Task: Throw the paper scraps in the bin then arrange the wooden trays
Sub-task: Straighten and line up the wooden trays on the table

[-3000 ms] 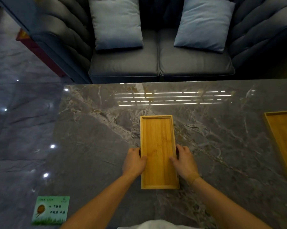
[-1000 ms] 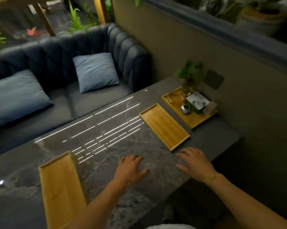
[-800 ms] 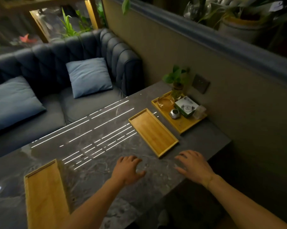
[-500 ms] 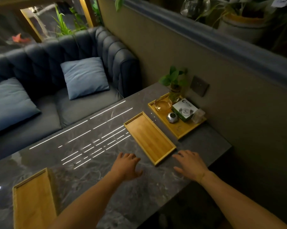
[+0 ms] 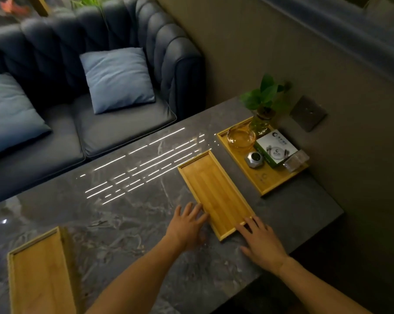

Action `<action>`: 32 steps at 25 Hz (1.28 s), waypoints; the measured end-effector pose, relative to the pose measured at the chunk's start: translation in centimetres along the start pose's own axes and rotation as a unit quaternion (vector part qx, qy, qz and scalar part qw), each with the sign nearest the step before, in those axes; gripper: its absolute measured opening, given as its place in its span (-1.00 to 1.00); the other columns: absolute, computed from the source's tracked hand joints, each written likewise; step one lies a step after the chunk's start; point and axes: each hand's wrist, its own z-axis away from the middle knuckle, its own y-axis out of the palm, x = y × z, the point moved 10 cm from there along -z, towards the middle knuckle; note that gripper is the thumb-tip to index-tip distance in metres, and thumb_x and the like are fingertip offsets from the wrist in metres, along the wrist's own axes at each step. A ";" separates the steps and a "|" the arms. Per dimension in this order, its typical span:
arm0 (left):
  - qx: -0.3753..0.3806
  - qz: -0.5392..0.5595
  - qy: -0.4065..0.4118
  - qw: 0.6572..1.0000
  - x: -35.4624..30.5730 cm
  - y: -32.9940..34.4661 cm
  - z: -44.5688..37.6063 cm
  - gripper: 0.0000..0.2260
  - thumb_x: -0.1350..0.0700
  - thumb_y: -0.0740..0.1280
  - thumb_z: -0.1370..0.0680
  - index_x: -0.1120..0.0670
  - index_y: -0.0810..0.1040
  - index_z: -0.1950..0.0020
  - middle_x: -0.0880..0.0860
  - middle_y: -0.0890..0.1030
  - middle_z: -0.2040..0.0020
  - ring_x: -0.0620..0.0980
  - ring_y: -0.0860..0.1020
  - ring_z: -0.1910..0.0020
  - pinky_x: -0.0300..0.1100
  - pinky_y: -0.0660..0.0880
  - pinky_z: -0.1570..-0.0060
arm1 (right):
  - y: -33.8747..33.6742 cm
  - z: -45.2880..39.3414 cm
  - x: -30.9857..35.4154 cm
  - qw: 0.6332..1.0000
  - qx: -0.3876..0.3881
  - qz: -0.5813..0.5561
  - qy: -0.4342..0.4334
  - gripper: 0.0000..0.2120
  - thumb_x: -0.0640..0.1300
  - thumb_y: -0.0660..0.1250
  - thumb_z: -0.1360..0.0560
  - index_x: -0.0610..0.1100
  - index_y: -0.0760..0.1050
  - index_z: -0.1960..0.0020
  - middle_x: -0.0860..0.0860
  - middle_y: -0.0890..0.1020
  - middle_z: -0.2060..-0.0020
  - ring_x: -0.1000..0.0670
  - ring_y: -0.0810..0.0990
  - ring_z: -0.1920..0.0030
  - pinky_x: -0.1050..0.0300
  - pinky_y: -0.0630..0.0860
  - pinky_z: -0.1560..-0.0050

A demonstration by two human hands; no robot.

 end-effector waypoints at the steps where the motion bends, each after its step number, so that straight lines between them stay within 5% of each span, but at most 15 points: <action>1: -0.010 0.002 0.005 1.000 -0.3 0.1 0.5 -0.37 -0.22 0.21 -0.51 -0.04 0.13 -0.51 0.14 0.08 -0.57 0.22 0.05 -0.53 0.29 0.05 -0.44 | 0.2 0.6 0.6 1.000 -0.010 -0.008 -0.002 -0.42 0.17 0.16 -0.54 0.08 0.09 -0.50 -0.03 0.14 -0.52 -0.16 0.04 -0.51 -0.14 0.22 -0.42; 8: -0.051 0.047 -0.027 0.997 -1.0 4.8 8.1 -0.58 -0.19 0.01 -0.57 -0.04 0.33 -0.35 0.14 0.27 -0.48 0.22 0.26 -0.44 0.22 0.18 -0.41 | 3.1 5.1 6.9 0.991 -0.012 0.002 -0.136 -0.64 0.18 0.09 -0.53 0.13 0.39 -0.27 0.02 0.49 -0.22 -0.11 0.44 -0.22 -0.11 0.36 -0.24; 12: -0.096 0.145 -0.105 0.979 0.4 5.4 10.1 -0.58 -0.22 0.11 -0.55 -0.06 0.38 -0.32 0.10 0.35 -0.42 0.17 0.35 -0.38 0.13 0.29 -0.37 | 0.4 2.7 5.7 0.988 -0.079 -0.117 -0.063 -0.65 0.11 0.27 -0.51 0.04 0.42 -0.26 0.01 0.51 -0.14 -0.05 0.51 -0.09 0.04 0.50 -0.05; 15: -0.123 0.338 -0.236 0.903 2.9 5.2 9.5 -0.46 -0.18 0.32 -0.48 -0.03 0.30 -0.39 0.07 0.41 -0.31 0.09 0.43 -0.26 0.01 0.44 -0.24 | -0.7 -1.0 3.5 0.980 -0.068 -0.182 0.048 -0.36 0.00 0.39 -0.47 -0.06 0.19 -0.46 -0.10 0.39 -0.29 -0.15 0.48 -0.20 -0.06 0.47 -0.15; 18: -0.096 0.490 -0.309 0.809 3.0 5.8 7.8 -0.49 -0.01 0.38 -0.47 0.02 0.32 -0.37 0.10 0.48 -0.28 0.11 0.52 -0.21 0.11 0.51 -0.17 | 0.2 -3.6 3.6 0.957 0.007 -0.274 0.093 -0.33 -0.20 0.39 -0.46 -0.06 0.16 -0.47 -0.16 0.37 -0.33 -0.21 0.46 -0.26 -0.12 0.45 -0.26; 26: -0.133 0.555 -0.343 0.746 2.0 5.7 10.4 -0.47 0.18 0.31 -0.53 -0.03 0.21 -0.45 0.13 0.36 -0.31 0.17 0.44 -0.27 0.15 0.45 -0.27 | 0.0 -1.7 4.0 0.937 0.004 -0.343 0.066 -0.34 -0.24 0.37 -0.48 0.02 0.16 -0.47 -0.13 0.40 -0.32 -0.18 0.46 -0.27 -0.21 0.44 -0.30; 29: -0.161 0.583 -0.325 0.727 1.2 4.6 13.2 -0.44 0.18 0.33 -0.54 -0.06 0.19 -0.48 0.11 0.49 -0.24 0.12 0.53 -0.18 0.13 0.54 -0.17 | -0.4 0.2 4.9 0.920 0.009 -0.389 0.043 -0.30 -0.22 0.42 -0.44 0.06 0.17 -0.45 -0.10 0.41 -0.29 -0.16 0.46 -0.26 -0.26 0.46 -0.27; 32: -0.209 0.617 -0.320 0.688 1.1 3.8 17.0 -0.47 0.17 0.36 -0.54 -0.07 0.24 -0.44 -0.02 0.56 -0.03 -0.09 0.58 0.04 -0.13 0.59 0.11 | -1.3 2.2 6.6 0.905 0.021 -0.425 -0.006 -0.28 -0.25 0.45 -0.40 0.09 0.19 -0.43 -0.05 0.43 -0.26 -0.08 0.47 -0.21 -0.20 0.50 -0.22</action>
